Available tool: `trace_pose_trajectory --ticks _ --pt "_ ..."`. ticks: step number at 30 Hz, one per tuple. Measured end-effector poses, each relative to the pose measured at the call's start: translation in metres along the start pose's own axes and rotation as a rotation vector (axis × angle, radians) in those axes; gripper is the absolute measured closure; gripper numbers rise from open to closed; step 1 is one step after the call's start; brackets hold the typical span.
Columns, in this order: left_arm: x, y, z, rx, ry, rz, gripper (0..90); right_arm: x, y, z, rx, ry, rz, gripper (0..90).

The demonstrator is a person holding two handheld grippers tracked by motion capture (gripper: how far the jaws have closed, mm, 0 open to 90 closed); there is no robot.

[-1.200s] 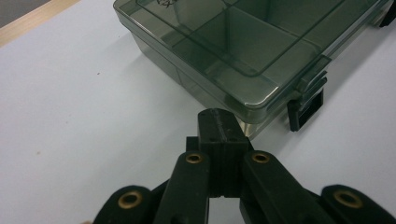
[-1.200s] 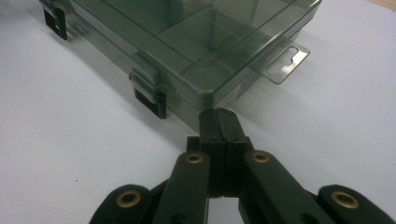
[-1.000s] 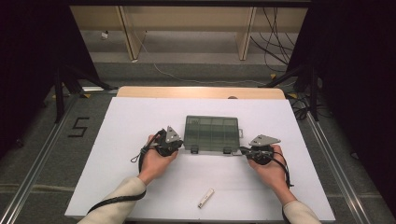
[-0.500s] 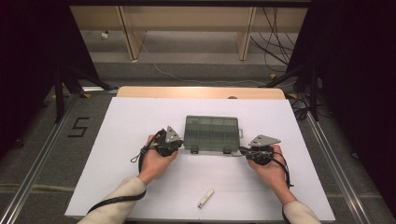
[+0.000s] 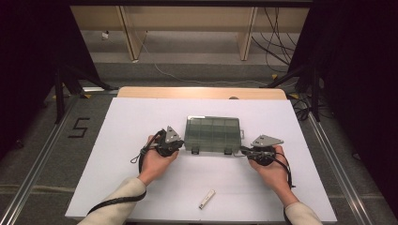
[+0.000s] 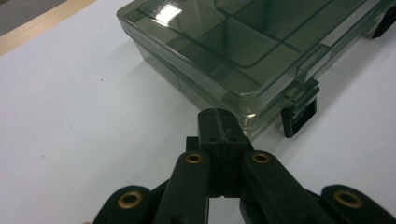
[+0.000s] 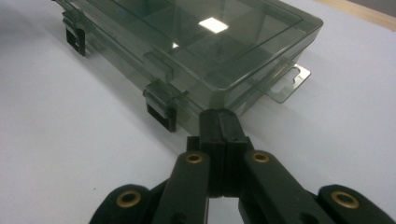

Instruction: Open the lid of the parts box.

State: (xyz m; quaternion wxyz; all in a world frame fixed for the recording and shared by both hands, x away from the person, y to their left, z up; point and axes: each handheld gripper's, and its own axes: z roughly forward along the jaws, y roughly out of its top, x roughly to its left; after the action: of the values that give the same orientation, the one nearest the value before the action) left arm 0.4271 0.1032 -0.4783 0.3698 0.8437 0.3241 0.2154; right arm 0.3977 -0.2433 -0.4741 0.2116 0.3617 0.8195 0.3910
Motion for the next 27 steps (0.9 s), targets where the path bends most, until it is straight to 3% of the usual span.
trace_pose_trajectory --ticks 1,3,4,6,7,9,13,14,15,19,22,24,27 --pt "-0.001 0.0 0.001 -0.017 0.005 -0.023 89.6 0.0 0.001 -0.001 0.0 0.003 0.002 90.0" --pt "0.0 0.001 -0.001 -0.016 0.0 -0.006 89.6 0.001 0.001 -0.001 -0.005 0.002 0.004 90.0" --pt "-0.001 0.002 -0.002 -0.03 0.002 -0.028 89.6 0.001 0.002 -0.001 -0.013 -0.005 0.002 90.0" --pt "0.0 0.003 -0.003 -0.029 -0.002 -0.016 89.6 0.001 0.003 -0.002 -0.018 -0.006 0.001 90.0" --pt "-0.001 0.003 -0.003 -0.04 -0.004 -0.03 89.6 0.001 0.003 -0.002 -0.018 -0.006 0.001 90.0" --pt "0.001 0.005 -0.007 -0.032 -0.005 -0.006 89.6 0.001 0.005 -0.003 -0.026 -0.007 0.004 90.0" --pt "-0.002 0.007 -0.008 -0.076 0.007 -0.031 89.6 0.002 0.007 -0.005 -0.048 -0.016 0.002 90.0" --pt "-0.002 0.007 -0.008 -0.076 0.007 -0.031 89.6 0.002 0.007 -0.005 -0.048 -0.016 0.002 90.0" --pt "0.0 0.008 -0.01 -0.054 -0.002 -0.003 89.6 0.002 0.008 -0.005 -0.05 -0.015 0.005 90.0" --pt "-0.001 0.01 -0.011 -0.086 0.008 -0.018 89.6 0.002 0.01 -0.006 -0.058 -0.022 0.006 90.0" --pt "-0.001 0.014 -0.011 -0.105 0.015 -0.024 89.6 0.003 0.013 -0.005 -0.078 -0.054 -0.002 90.0" --pt "-0.001 0.016 -0.011 -0.115 0.014 -0.028 89.6 0.004 0.015 -0.005 -0.085 -0.101 0.007 82.2" --pt "-0.002 0.017 -0.012 -0.126 0.021 -0.034 89.6 0.004 0.016 -0.003 -0.09 -0.12 0.019 76.4"
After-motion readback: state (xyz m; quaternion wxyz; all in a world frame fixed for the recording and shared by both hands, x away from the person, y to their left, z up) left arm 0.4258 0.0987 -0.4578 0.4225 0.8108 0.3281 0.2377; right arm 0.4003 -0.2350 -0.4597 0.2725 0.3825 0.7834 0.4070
